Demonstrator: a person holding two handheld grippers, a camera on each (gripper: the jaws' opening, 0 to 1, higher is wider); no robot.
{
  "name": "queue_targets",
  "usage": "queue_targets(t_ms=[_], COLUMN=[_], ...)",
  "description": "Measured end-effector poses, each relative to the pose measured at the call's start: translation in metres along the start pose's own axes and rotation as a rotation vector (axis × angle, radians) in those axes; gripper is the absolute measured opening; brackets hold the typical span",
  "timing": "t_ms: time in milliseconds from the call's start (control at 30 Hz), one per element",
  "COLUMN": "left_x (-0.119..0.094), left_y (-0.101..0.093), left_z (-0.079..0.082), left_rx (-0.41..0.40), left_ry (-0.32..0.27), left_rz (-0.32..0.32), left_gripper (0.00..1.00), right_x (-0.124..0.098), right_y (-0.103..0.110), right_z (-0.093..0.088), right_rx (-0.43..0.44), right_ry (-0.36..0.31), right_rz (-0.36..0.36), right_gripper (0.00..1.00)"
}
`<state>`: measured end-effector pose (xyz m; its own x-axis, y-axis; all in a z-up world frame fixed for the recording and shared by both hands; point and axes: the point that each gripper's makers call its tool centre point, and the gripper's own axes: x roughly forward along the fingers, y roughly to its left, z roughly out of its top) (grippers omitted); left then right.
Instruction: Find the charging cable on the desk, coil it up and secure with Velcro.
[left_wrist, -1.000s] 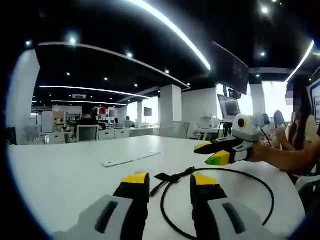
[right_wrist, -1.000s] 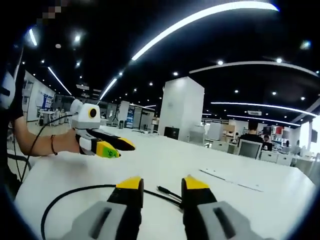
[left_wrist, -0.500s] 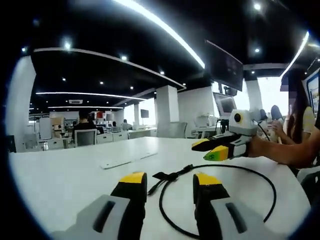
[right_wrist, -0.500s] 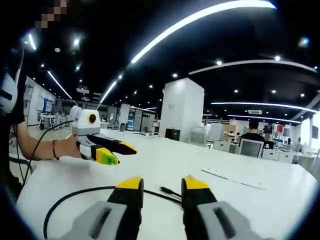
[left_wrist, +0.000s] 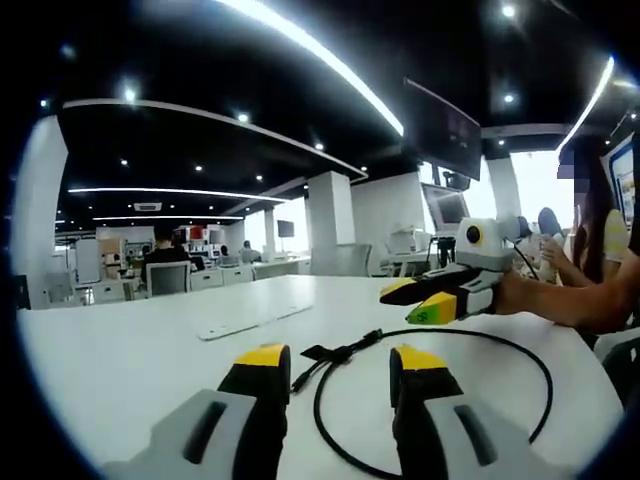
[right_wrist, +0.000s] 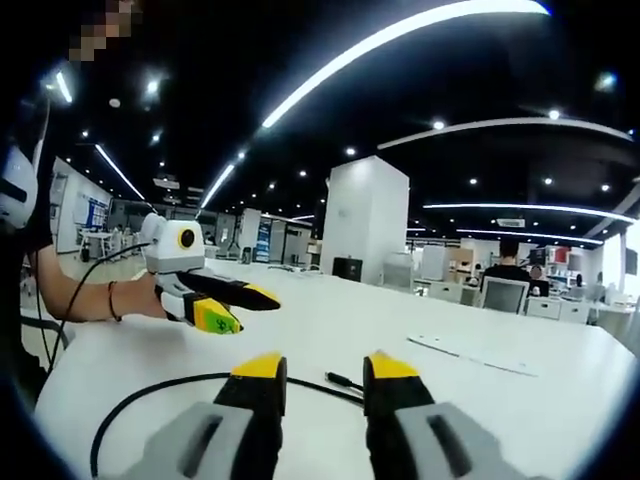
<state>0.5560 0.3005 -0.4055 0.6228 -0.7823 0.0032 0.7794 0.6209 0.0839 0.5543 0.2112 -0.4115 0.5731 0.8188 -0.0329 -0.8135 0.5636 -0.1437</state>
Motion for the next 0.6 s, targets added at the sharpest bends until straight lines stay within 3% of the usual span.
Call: queue_targets(t_ms=[600], left_x=[0.0009], left_y=[-0.0037], left_z=[-0.0028], left_rx=[-0.009], left_ry=[-0.013], left_rz=[-0.008], left_gripper=[0.41], right_x=[-0.0073], right_y=[0.0014], right_z=[0.0046], right_rx=[0.01], right_ry=[-0.045], right_rz=[-0.003], right_gripper=[0.32])
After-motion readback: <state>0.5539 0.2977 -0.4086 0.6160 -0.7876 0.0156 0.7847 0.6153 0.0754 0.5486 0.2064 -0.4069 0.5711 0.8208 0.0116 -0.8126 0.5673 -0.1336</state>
